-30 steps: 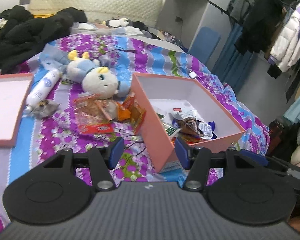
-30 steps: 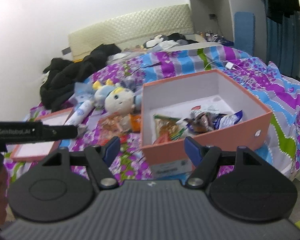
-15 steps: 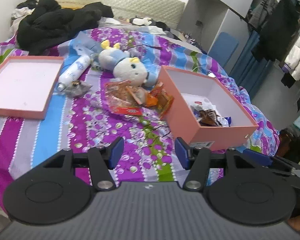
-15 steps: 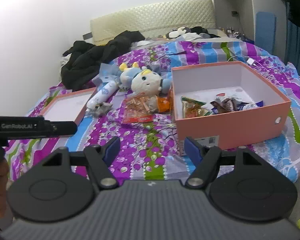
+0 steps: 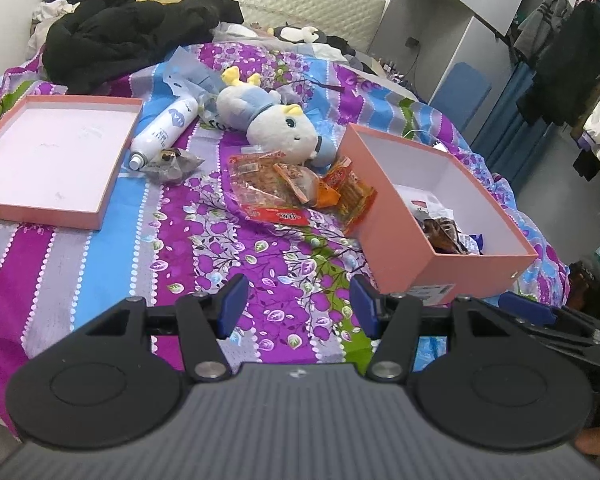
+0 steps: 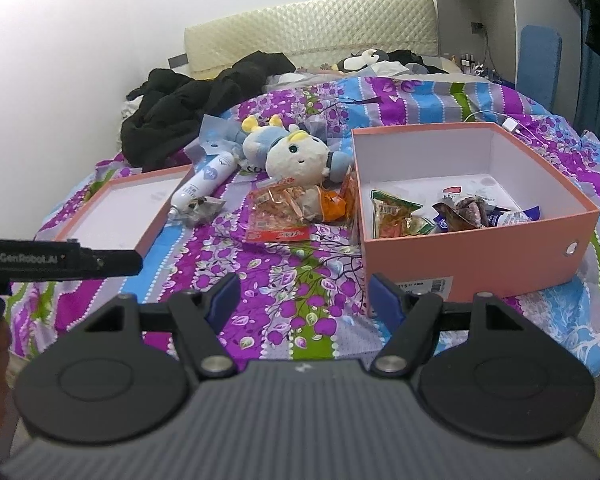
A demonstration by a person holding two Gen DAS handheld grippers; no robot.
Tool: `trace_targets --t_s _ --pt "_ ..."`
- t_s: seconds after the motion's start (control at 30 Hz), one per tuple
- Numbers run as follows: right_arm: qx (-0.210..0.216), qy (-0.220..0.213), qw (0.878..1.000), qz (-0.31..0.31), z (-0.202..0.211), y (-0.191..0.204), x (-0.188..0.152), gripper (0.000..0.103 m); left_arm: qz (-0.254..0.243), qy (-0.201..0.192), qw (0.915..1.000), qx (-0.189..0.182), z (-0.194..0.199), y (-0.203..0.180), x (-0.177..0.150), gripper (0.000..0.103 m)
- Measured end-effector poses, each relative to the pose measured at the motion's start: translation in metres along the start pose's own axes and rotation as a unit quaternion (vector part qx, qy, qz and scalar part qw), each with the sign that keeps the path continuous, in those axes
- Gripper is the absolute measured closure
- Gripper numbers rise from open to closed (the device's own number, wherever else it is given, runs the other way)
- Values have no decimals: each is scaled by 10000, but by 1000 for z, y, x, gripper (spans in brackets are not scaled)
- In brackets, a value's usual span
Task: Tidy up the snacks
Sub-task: 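Withdraw both open tools from the pink box back toward the snack pile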
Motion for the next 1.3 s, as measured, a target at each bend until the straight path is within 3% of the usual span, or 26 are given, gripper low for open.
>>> trace_targets --t_s 0.47,0.73,1.07,1.23,1.3 --pt "41 11 9993 374 -53 30 6 31 55 268 9996 84 -65 47 24 41" --pt "172 -19 9967 796 -90 56 17 31 575 396 9975 125 -104 89 40 41" --pt "-57 -11 9933 1150 -169 65 36 32 919 444 9948 -65 -177 132 75 37" --pt "-119 -45 9907 1357 -204 68 40 41 852 546 9941 -392 -225 141 90 36" --pt "-219 -78 9885 1494 -219 70 42 48 847 552 9942 -369 -243 146 95 27"
Point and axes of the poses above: each gripper's, at about its wrist camera, not at the fingertips, and z roughly against the way its jaws point, y to its left, x to its top, the point moved 5 cm from there along -z, roughly the way its jaws point, and after that the axes turned 9 degrees about -x, right-handed, at the moved point
